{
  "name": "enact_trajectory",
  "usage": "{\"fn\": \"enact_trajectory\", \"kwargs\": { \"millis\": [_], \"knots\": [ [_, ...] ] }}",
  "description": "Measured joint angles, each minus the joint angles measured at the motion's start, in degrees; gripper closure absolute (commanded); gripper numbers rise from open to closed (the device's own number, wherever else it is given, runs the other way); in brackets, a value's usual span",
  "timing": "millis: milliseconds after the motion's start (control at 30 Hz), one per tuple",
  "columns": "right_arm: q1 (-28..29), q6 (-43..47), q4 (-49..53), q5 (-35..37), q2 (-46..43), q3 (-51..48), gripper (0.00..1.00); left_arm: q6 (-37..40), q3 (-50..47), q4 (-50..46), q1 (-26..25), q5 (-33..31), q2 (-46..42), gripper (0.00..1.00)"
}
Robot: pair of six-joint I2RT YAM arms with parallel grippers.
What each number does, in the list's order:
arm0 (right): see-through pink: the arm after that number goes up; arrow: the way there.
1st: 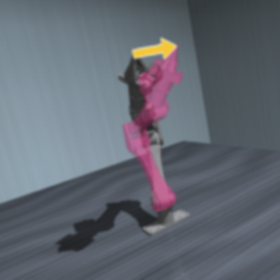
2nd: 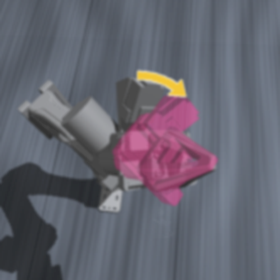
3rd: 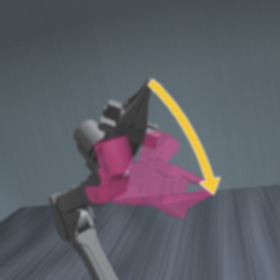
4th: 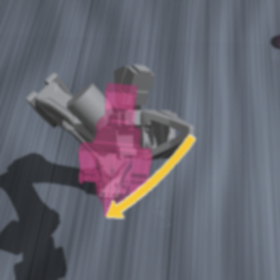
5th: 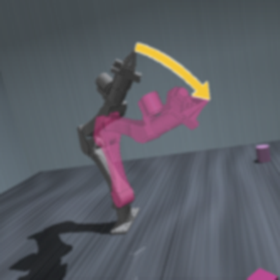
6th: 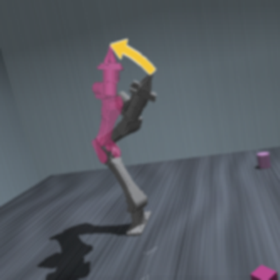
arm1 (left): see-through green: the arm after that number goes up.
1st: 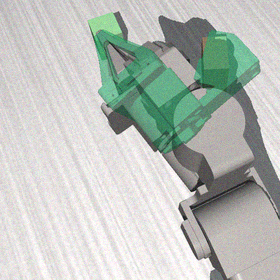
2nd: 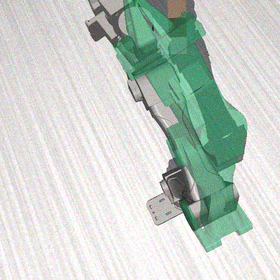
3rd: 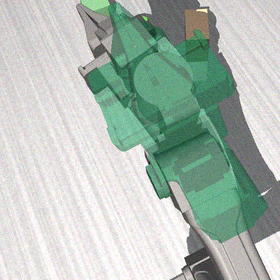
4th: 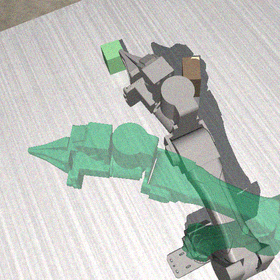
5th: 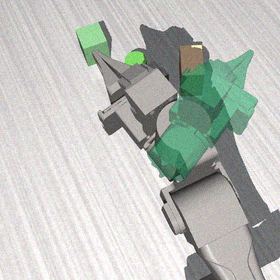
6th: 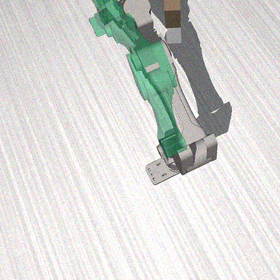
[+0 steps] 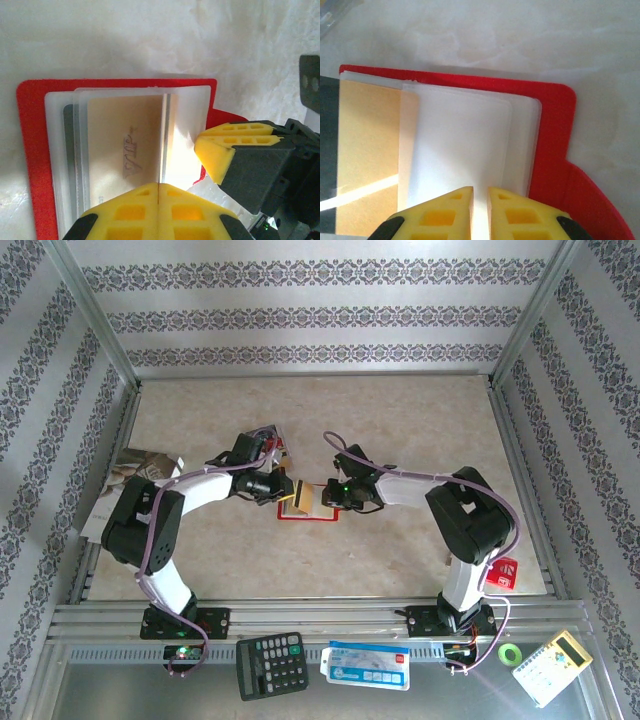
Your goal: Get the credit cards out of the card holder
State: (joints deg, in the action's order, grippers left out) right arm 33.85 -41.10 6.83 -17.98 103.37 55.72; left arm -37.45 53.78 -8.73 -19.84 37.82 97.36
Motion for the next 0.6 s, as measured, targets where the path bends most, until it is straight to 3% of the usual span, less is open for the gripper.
{"fn": "enact_trajectory", "kwargs": {
  "millis": [300,600],
  "knots": [
    [0.44,-0.59,-2.80,-2.69,-3.13,-0.39,0.76,1.09,-0.79,-0.70,0.20,-0.33,-0.83,1.00],
    [2.34,-0.76,-2.78,-4.02,2.36,3.58,0.75,1.05,-1.20,-0.66,0.42,-0.31,-0.48,1.00]
  ]
}}
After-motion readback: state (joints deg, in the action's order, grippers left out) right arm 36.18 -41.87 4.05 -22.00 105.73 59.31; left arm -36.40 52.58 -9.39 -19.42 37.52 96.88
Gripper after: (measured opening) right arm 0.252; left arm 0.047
